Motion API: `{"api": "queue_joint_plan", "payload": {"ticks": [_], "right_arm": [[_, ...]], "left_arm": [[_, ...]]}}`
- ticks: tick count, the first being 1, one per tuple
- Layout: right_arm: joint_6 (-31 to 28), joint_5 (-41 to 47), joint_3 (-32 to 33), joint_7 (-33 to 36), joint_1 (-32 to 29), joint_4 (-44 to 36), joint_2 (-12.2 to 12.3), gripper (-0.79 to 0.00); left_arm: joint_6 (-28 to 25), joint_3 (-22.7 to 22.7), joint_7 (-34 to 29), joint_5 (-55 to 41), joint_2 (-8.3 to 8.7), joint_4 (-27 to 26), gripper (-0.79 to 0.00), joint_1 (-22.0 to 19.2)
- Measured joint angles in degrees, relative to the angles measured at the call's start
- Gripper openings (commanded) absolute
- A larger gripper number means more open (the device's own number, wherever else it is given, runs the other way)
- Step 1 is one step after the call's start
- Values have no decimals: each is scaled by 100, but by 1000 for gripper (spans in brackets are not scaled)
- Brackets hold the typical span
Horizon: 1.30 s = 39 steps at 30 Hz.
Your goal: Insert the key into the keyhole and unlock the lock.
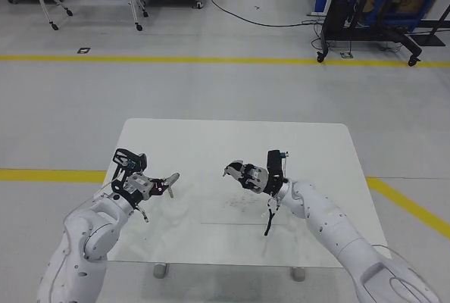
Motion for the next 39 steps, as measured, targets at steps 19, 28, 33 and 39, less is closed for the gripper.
{"api": "queue_joint_plan", "payload": {"ticks": [19,28,33,39], "right_arm": [[0,5482,-1528,2225,179,-87,-254,-785],[0,6895,-1683,3663,330,-13,-378,-785],[0,7248,-1663,4137,370,143,-521,-785],[0,7505,-1496,4598,327,198,-632,-785]], "left_arm": [[-1024,439,-4038,-7191,186,1893,-22,-1237],[-1195,651,-3943,-6995,215,1921,-191,-1289],[-1102,783,-3895,-6831,232,1907,-566,-1308],[-940,883,-3735,-6687,250,1904,-542,-1334]]}}
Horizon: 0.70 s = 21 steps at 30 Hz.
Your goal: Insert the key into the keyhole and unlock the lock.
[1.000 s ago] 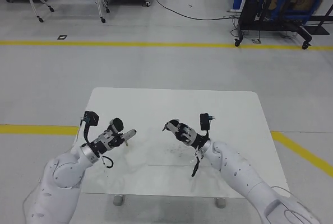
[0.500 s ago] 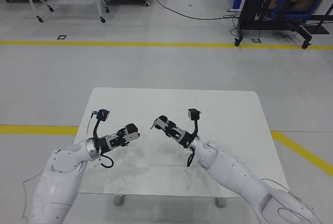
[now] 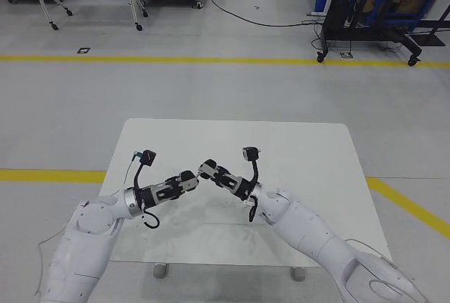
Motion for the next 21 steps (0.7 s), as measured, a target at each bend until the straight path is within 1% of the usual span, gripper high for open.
{"api": "queue_joint_plan", "payload": {"ticks": [3,8,15,18,19,20,21], "right_arm": [[0,107,119,251,-48,-27,-32,-785],[0,341,347,745,-123,-34,-82,-785],[0,470,694,1237,-218,-21,-153,-785],[0,477,822,1417,-248,18,-191,-785],[0,477,853,1466,-254,34,-204,-785],[0,485,893,1527,-262,56,-224,-785],[0,493,925,1570,-266,71,-238,-785]], "left_arm": [[45,27,57,48,12,1,-551,-11],[126,56,173,118,33,17,-542,-20],[171,105,254,192,62,-6,-597,-17],[178,151,253,221,72,-11,-653,-32],[179,162,254,229,75,-9,-683,-38],[183,173,261,233,79,-5,-785,-44],[190,179,267,233,82,0,-785,-49]]}}
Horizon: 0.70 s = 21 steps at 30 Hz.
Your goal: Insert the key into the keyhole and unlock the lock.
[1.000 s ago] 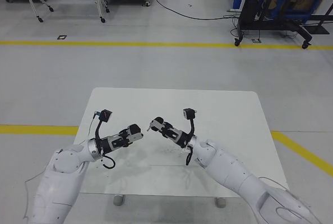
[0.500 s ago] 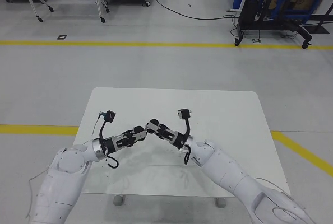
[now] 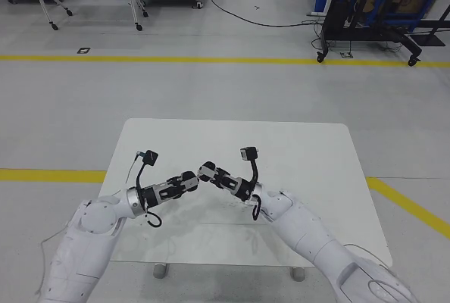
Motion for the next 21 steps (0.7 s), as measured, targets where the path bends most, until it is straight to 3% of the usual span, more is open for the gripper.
{"api": "queue_joint_plan", "payload": {"ticks": [7,8,9,10,21], "right_arm": [[0,39,283,313,-44,64,-80,-785],[0,42,333,371,-58,55,-90,-603],[0,53,369,420,-72,48,-97,-172],[0,67,401,478,-84,50,-105,0],[0,141,669,821,-99,118,-138,0]], "left_arm": [[33,-10,59,-41,32,38,-785,-24],[37,-6,65,-40,37,37,-785,-25],[39,-2,71,-38,41,36,-785,-26],[40,2,77,-36,45,35,-785,-26],[104,-254,-108,-406,130,145,-785,-99]]}}
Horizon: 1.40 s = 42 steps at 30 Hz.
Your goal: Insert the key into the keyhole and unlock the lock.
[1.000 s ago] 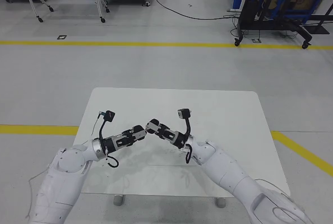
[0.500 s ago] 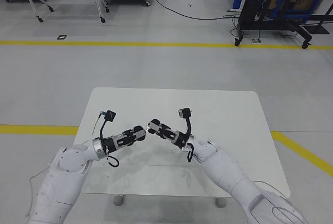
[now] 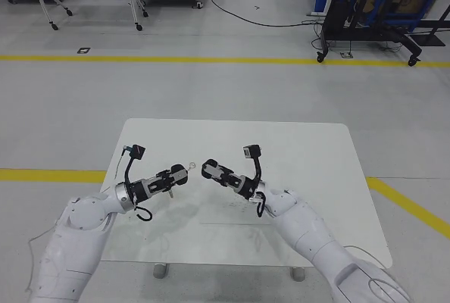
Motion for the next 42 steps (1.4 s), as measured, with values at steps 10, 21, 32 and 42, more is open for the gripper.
{"api": "queue_joint_plan", "payload": {"ticks": [10,21,32,42], "right_arm": [[973,-255,120,1133,59,-205,223,-379],[1833,-189,339,2805,-29,-756,524,-539],[1796,-82,0,2902,93,-595,428,-597],[1697,38,-138,2929,196,-432,382,-785]], "left_arm": [[618,91,-1406,-111,105,163,-785,-298],[680,516,-2361,36,195,353,-785,-661],[639,908,-2321,20,284,394,-785,-792],[585,1047,-2266,-55,370,431,-785,-859]]}}
